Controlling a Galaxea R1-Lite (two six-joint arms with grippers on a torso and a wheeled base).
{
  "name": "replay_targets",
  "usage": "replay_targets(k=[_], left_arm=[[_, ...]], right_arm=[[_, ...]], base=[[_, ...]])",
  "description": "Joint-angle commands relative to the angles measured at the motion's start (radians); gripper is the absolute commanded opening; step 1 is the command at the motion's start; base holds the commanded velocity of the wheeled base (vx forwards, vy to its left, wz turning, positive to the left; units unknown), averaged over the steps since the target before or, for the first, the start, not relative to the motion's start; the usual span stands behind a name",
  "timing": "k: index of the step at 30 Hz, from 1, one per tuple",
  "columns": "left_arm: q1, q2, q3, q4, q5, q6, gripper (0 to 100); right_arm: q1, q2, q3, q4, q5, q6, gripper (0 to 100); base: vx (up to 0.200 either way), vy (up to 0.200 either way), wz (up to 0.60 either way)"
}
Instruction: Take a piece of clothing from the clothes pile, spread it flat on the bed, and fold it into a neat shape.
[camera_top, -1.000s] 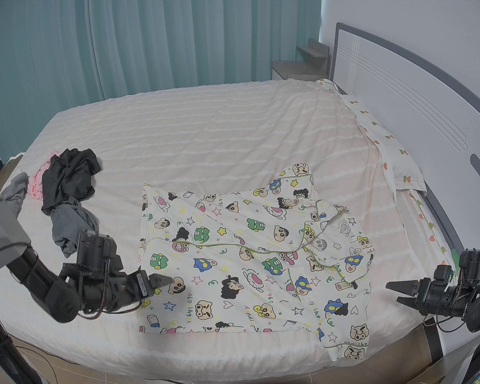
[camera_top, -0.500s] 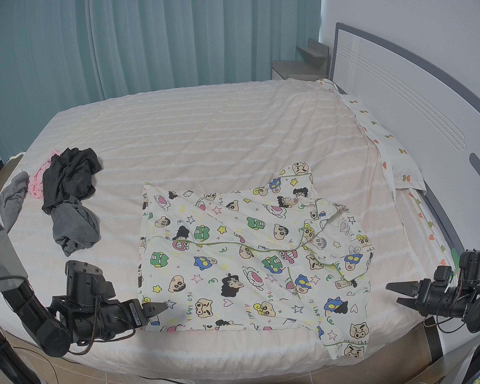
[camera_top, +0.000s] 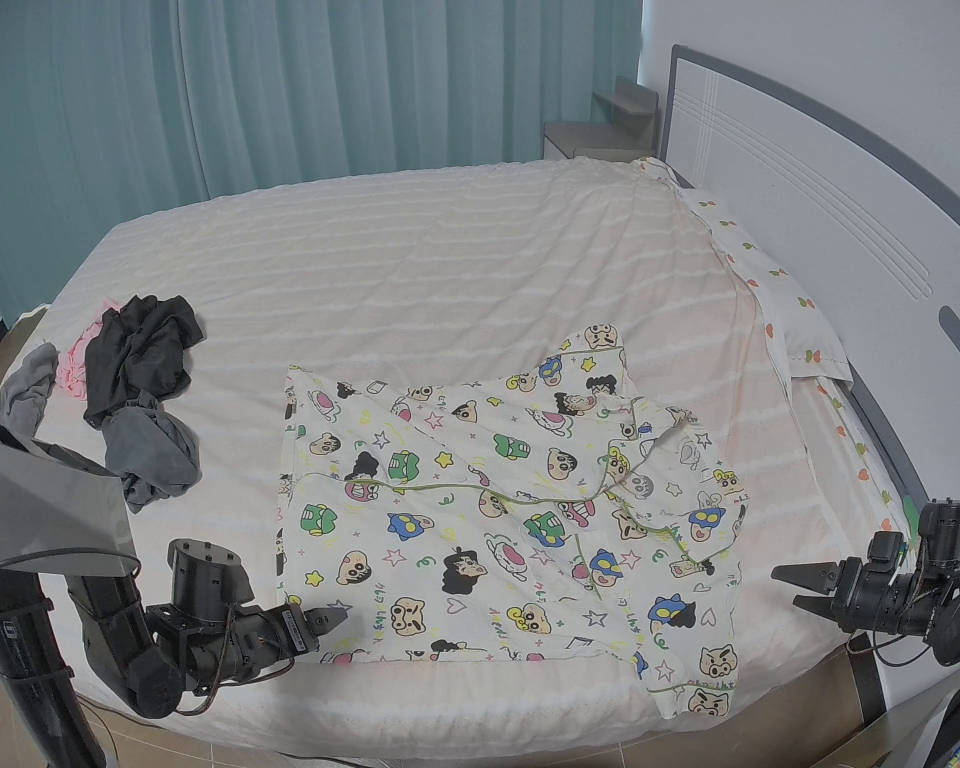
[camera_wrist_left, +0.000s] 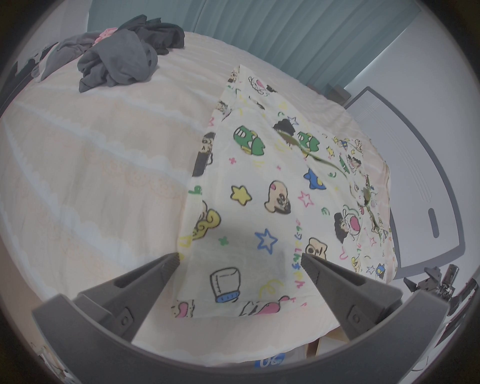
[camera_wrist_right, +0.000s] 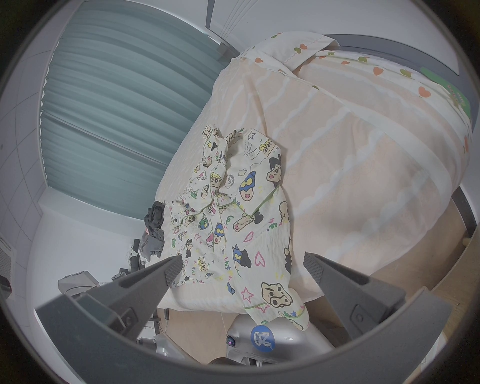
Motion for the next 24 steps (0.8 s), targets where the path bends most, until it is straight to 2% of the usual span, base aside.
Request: replay_targets(k=[1, 7, 8, 16, 24], left_arm=[[-0.012, 0.046, 0.004, 0.001, -0.001, -0.002, 100], [-0.013, 0.049, -0.001, 0.001, -0.001, -0.001, 100], [-0.013, 0.055, -0.001, 0.001, 0.0, -0.001, 0], [-0.013, 0.06, 0.025, -0.002, 0.003, -0.001, 0], [-0.012, 0.034, 0.14, -0.091, 0.005, -0.002, 0]], right_arm=[[0.0, 0.0, 0.0, 0.0, 0.0, 0.0, 100], [0.0, 0.001, 0.0, 0.0, 0.0, 0.0, 100], [0.0, 0.001, 0.0, 0.0, 0.0, 0.0, 100], [0.0, 0.003, 0.001, 0.0, 0.0, 0.0, 100], [0.0, 0.015, 0.003, 0.001, -0.001, -0.002, 100]], base=[[0.0, 0.0, 0.0], [0.0, 0.0, 0.0], [0.0, 0.0, 0.0], [0.0, 0.0, 0.0], [0.0, 0.0, 0.0]])
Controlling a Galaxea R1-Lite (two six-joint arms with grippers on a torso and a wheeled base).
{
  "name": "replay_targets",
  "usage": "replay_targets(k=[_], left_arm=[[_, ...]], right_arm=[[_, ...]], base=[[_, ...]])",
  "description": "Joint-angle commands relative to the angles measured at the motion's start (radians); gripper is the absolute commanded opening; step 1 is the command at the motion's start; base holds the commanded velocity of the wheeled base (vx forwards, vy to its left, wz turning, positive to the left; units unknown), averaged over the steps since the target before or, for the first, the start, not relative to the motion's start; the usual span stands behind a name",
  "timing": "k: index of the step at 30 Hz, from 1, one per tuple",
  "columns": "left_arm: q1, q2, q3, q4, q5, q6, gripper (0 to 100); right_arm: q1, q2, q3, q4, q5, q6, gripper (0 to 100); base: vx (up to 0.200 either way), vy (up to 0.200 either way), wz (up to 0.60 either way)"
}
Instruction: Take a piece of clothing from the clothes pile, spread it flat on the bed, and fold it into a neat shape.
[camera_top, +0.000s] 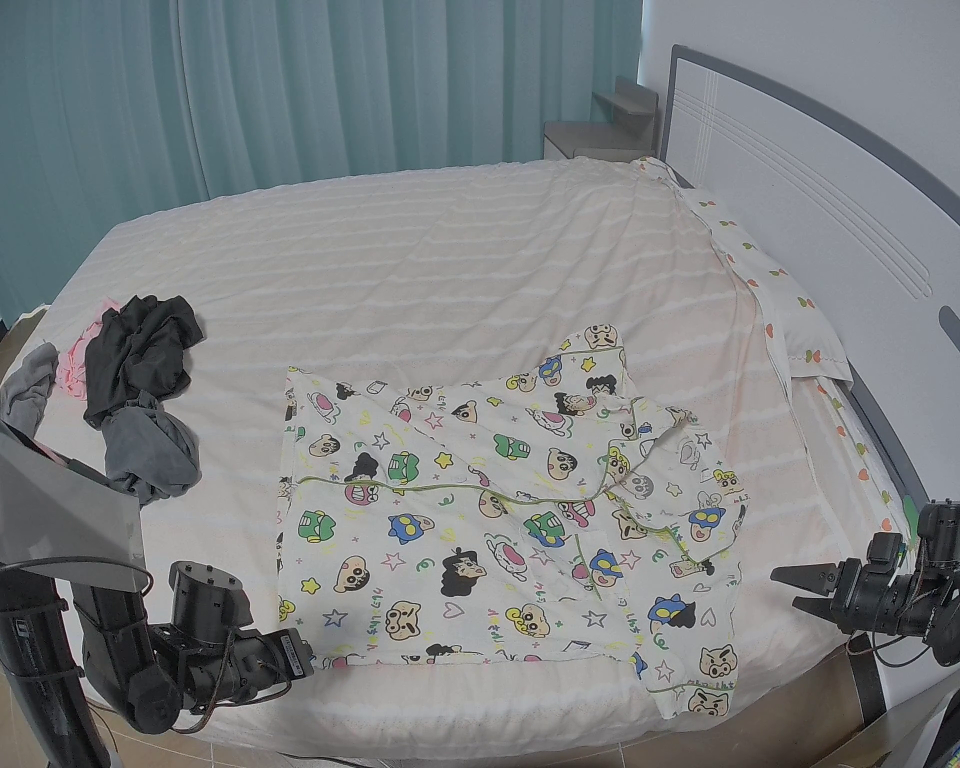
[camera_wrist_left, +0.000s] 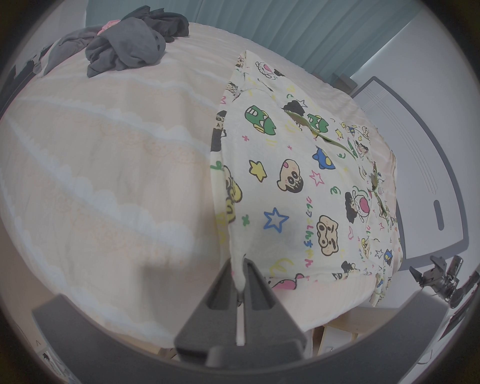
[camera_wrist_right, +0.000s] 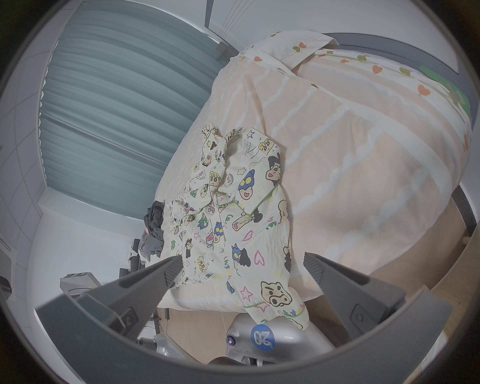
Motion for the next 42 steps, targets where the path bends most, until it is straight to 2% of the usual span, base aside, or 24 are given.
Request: replay_targets(k=[1, 4, 6, 10, 18, 24, 27, 28, 30, 31, 35, 37, 42], left_arm=[[0.001, -0.016, 0.077, -0.054, 0.001, -0.002, 0], [0.002, -0.017, 0.08, -0.055, 0.004, -0.017, 0], [0.005, -0.026, 0.08, -0.054, 0.002, -0.069, 0], [0.004, -0.05, 0.081, -0.028, 0.002, -0.071, 0], [0.002, -0.163, 0.08, 0.118, -0.01, -0.058, 0], [0.008, -0.161, 0.08, 0.147, -0.01, -0.026, 0], [0.007, -0.165, 0.08, 0.158, -0.009, -0.025, 0], [0.008, -0.177, 0.08, 0.177, -0.009, -0.022, 0], [0.008, -0.178, 0.08, 0.18, -0.009, -0.022, 0], [0.01, -0.191, 0.08, 0.192, -0.009, -0.023, 0], [0.007, -0.192, 0.08, 0.209, -0.01, -0.025, 0], [0.002, -0.192, 0.08, 0.213, -0.012, -0.025, 0], [0.001, -0.2, 0.08, 0.213, -0.03, -0.026, 0]], right_arm=[[0.0, 0.011, 0.003, 0.002, -0.001, -0.001, 100], [0.0, 0.012, 0.007, 0.002, -0.001, -0.011, 100], [-0.006, 0.028, 0.021, 0.002, -0.003, -0.074, 100], [-0.012, 0.069, 0.032, 0.007, -0.004, -0.172, 100], [-0.014, 0.109, 0.032, 0.009, -0.001, -0.195, 100], [-0.014, 0.144, 0.032, 0.015, -0.004, -0.225, 100], [-0.014, 0.189, 0.032, 0.016, -0.004, -0.276, 100], [-0.014, 0.244, 0.032, 0.015, -0.004, -0.354, 100], [-0.014, 0.252, 0.032, 0.015, -0.003, -0.367, 100], [-0.012, 0.304, 0.032, 0.015, 0.007, -0.432, 100], [0.009, 0.351, 0.032, 0.01, 0.056, -0.512, 100], [0.028, 0.357, 0.03, 0.004, 0.08, -0.521, 100], [0.075, 0.391, 0.01, -0.016, 0.077, -0.518, 100]], base=[[0.0, 0.0, 0.0], [0.0, 0.0, 0.0], [0.0, 0.0, 0.0], [0.0, 0.0, 0.0], [0.0, 0.0, 0.0], [0.0, 0.0, 0.0], [0.0, 0.0, 0.0], [0.0, 0.0, 0.0], [0.0, 0.0, 0.0], [0.0, 0.0, 0.0], [0.0, 0.0, 0.0], [0.0, 0.0, 0.0], [0.0, 0.0, 0.0]])
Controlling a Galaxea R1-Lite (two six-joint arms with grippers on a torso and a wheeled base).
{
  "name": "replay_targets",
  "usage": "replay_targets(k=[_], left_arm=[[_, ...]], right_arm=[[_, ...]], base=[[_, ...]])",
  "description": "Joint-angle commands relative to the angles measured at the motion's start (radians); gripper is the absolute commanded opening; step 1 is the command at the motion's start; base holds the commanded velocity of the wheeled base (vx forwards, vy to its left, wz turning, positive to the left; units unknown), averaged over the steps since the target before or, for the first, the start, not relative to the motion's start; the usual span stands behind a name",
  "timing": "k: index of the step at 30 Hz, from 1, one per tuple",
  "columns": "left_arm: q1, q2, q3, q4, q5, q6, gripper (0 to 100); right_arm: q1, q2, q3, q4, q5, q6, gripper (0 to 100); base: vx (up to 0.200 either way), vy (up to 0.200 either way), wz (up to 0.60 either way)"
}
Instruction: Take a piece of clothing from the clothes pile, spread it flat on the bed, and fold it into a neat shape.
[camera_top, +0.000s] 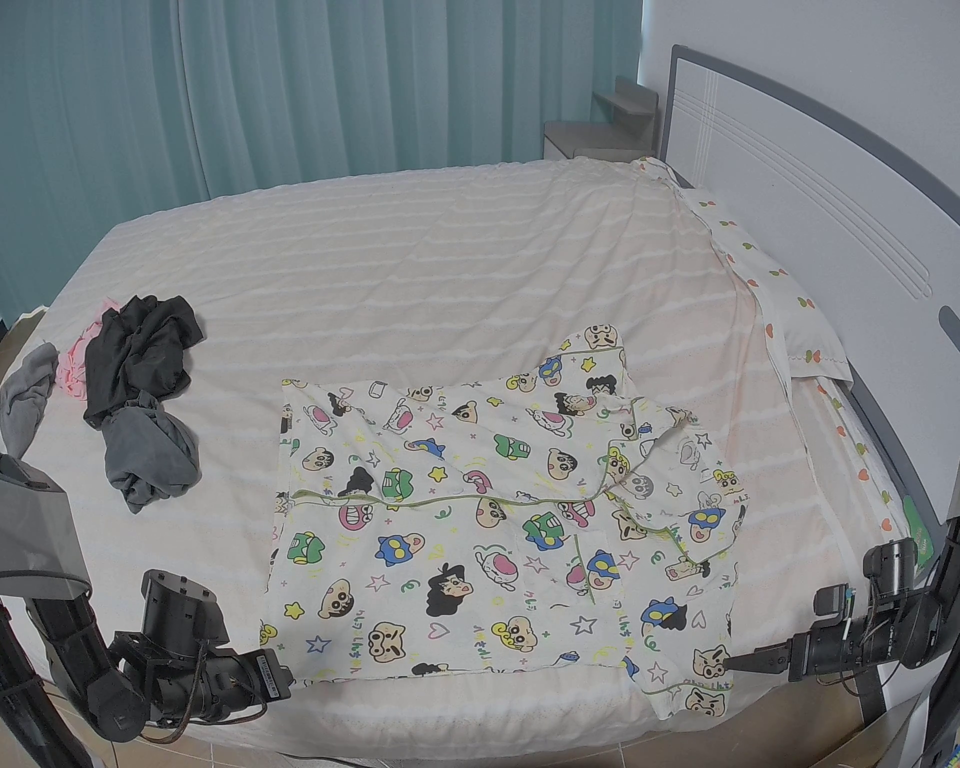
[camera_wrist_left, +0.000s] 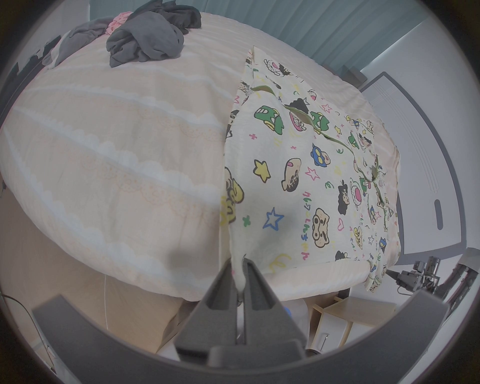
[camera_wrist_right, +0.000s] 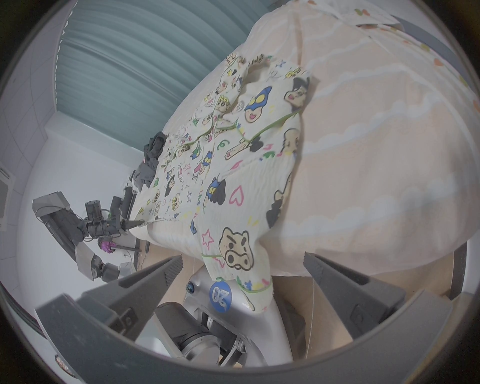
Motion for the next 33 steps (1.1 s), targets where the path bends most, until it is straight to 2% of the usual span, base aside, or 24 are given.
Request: replay_targets(k=[1, 8, 12, 19, 24, 25, 33], left_arm=[[-0.003, -0.011, 0.012, 0.0, -0.014, -0.004, 0], [-0.001, -0.011, 0.012, 0.0, -0.018, -0.006, 0], [-0.003, -0.013, 0.012, -0.002, -0.019, -0.006, 0], [-0.003, -0.014, 0.012, -0.003, -0.019, -0.006, 0], [-0.003, -0.014, 0.012, -0.003, -0.019, -0.006, 0], [-0.003, -0.014, 0.012, -0.003, -0.019, -0.006, 0], [-0.003, -0.019, 0.012, -0.005, -0.018, -0.006, 0]], right_arm=[[0.06, 0.08, -0.01, -0.033, -0.002, 0.001, 100], [0.143, 0.153, -0.011, -0.119, -0.014, 0.005, 100], [0.158, 0.22, -0.014, -0.175, -0.045, 0.005, 100], [0.19, 0.257, 0.003, -0.256, -0.051, 0.008, 100], [0.261, 0.252, 0.01, -0.299, -0.056, 0.087, 100], [0.265, 0.257, 0.01, -0.319, -0.056, 0.102, 0], [0.258, 0.258, 0.018, -0.311, -0.056, 0.113, 0]], base=[[0.0, 0.0, 0.0], [0.0, 0.0, 0.0], [0.0, 0.0, 0.0], [0.0, 0.0, 0.0], [0.0, 0.0, 0.0], [0.0, 0.0, 0.0], [0.0, 0.0, 0.0]])
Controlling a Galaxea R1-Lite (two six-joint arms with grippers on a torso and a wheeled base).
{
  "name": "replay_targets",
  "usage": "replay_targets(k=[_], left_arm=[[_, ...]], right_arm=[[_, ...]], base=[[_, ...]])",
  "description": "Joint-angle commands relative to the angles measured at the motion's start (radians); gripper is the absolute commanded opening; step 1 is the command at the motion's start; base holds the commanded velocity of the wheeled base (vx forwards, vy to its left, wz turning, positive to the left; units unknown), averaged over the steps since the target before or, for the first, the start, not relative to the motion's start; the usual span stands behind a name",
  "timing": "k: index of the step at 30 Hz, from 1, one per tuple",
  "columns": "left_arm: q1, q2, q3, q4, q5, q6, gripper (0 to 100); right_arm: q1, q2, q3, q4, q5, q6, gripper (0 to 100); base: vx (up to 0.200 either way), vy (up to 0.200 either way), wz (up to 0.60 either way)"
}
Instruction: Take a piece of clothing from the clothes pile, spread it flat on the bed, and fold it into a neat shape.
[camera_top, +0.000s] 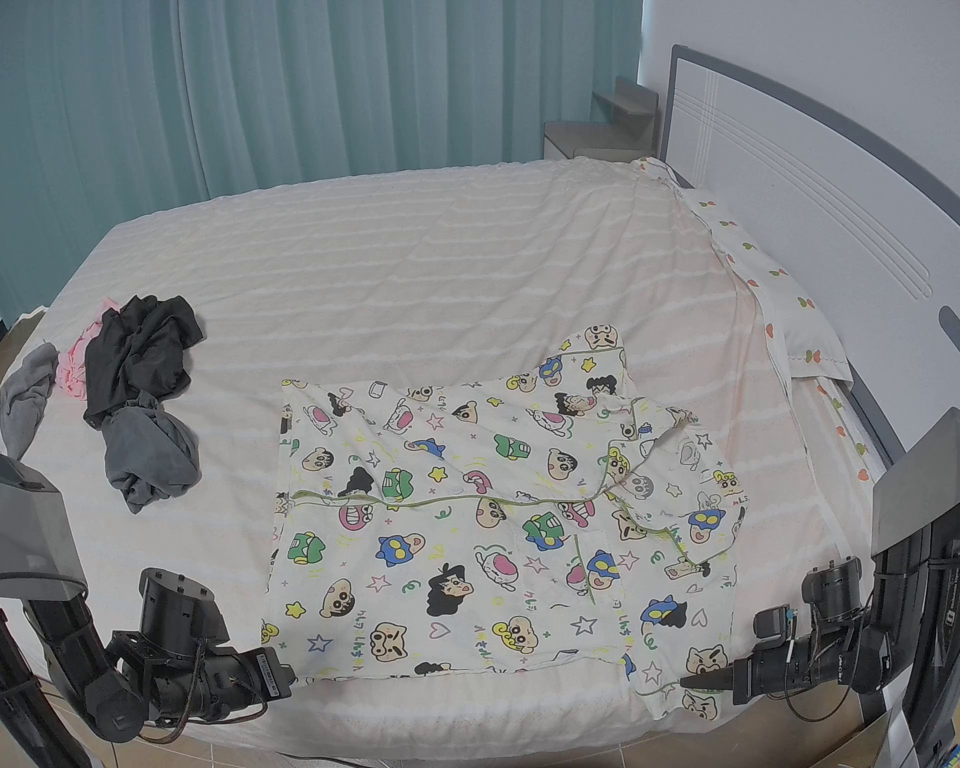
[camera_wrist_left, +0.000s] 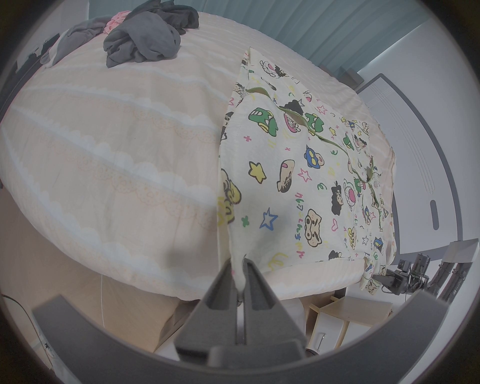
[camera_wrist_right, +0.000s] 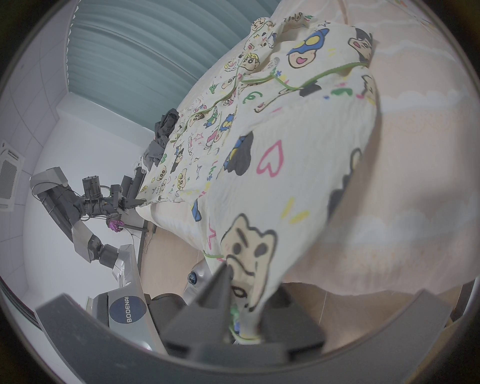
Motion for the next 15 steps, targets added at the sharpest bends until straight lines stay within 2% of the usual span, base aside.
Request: replay_targets(k=[1, 6, 10, 15], left_arm=[[0.0, -0.012, 0.012, 0.001, 0.001, -0.004, 0], [0.0, -0.049, 0.012, 0.009, 0.001, -0.028, 0], [-0.001, -0.078, 0.012, 0.055, -0.001, -0.028, 0], [-0.001, -0.122, 0.012, 0.13, -0.004, -0.028, 0]], right_arm=[[-0.004, -0.008, 0.018, 0.023, 0.001, -0.002, 0], [-0.006, -0.053, 0.018, 0.124, 0.001, -0.016, 0], [-0.023, -0.131, 0.018, 0.243, 0.003, -0.048, 0], [-0.04, -0.172, 0.018, 0.316, 0.004, -0.071, 0]], base=[[0.0, 0.0, 0.0], [0.0, 0.0, 0.0], [0.0, 0.0, 0.0], [0.0, 0.0, 0.0]])
